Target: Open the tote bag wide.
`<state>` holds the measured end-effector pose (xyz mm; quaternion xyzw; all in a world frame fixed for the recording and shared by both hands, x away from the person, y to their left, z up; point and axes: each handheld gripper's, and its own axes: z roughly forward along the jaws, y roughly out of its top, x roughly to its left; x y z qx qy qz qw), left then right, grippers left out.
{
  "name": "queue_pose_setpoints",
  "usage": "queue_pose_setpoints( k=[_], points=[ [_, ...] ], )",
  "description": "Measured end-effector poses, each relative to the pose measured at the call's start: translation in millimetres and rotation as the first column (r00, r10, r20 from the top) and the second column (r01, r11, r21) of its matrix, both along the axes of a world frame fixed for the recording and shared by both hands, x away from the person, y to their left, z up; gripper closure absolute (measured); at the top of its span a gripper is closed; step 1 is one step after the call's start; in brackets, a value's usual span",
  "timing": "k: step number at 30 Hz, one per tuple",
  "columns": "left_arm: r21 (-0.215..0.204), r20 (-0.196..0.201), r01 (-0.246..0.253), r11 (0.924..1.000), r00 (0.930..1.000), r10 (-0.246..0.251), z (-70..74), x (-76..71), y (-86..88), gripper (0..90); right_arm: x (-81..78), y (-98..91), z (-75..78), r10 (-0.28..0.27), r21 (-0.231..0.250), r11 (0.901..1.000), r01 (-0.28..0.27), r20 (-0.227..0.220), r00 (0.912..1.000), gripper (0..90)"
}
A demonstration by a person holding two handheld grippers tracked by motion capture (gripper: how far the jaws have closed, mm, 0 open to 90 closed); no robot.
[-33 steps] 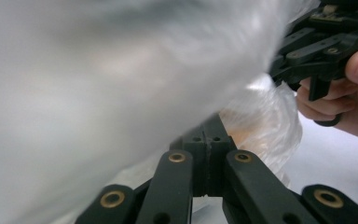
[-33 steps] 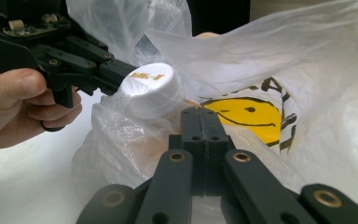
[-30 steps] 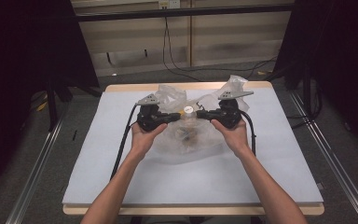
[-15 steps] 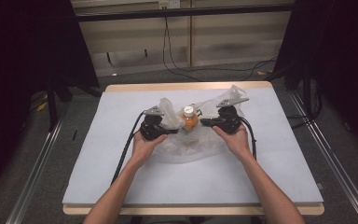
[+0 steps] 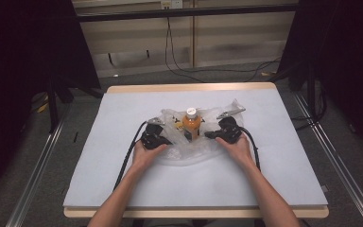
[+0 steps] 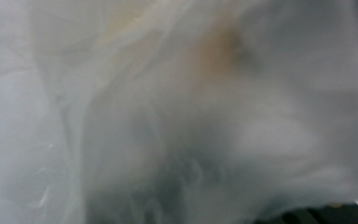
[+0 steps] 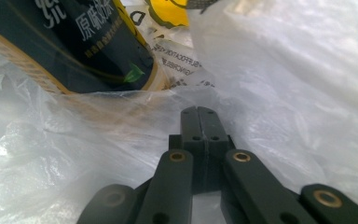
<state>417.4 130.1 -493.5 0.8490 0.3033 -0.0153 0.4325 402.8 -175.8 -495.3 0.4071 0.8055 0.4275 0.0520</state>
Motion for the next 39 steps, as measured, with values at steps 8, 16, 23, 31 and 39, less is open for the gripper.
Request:
queue_pose_setpoints(
  k=[8, 16, 23, 31, 39],
  points=[
    [0.052, 0.017, 0.010, 0.9986, 0.9998, -0.010, 4.7, -6.7, 17.7, 90.0, -6.8, -5.1, 4.4, -0.047, -0.063, 0.9968, 0.048, 0.016, 0.9987, 90.0],
    [0.015, 0.006, 0.007, 0.9999, 1.0000, -0.007, 2.3, -12.3, 32.4, 90.0, -11.2, -11.5, 4.1, -0.071, -0.062, 0.9954, 0.073, 0.031, 0.9970, 90.0],
    [-0.047, 0.026, 0.003, 0.9989, 0.9997, -0.002, 15.5, -23.0, 29.1, 90.0, -18.4, -8.3, 22.1, -0.043, 0.030, 0.9987, 0.041, 0.074, 0.9963, 90.0],
    [-0.106, 0.116, 0.044, 0.9934, 0.9927, -0.031, 47.4, -49.0, 42.3, 90.0, -31.5, -25.0, 54.1, -0.061, 0.102, 0.9937, 0.047, 0.139, 0.9883, 90.0],
    [-0.191, 0.191, 0.064, 0.9794, 0.9813, -0.027, 79.3, -58.3, 49.0, 90.0, -35.4, -28.9, 88.2, -0.063, 0.134, 0.9904, 0.035, 0.207, 0.9763, 90.0]
  ],
)
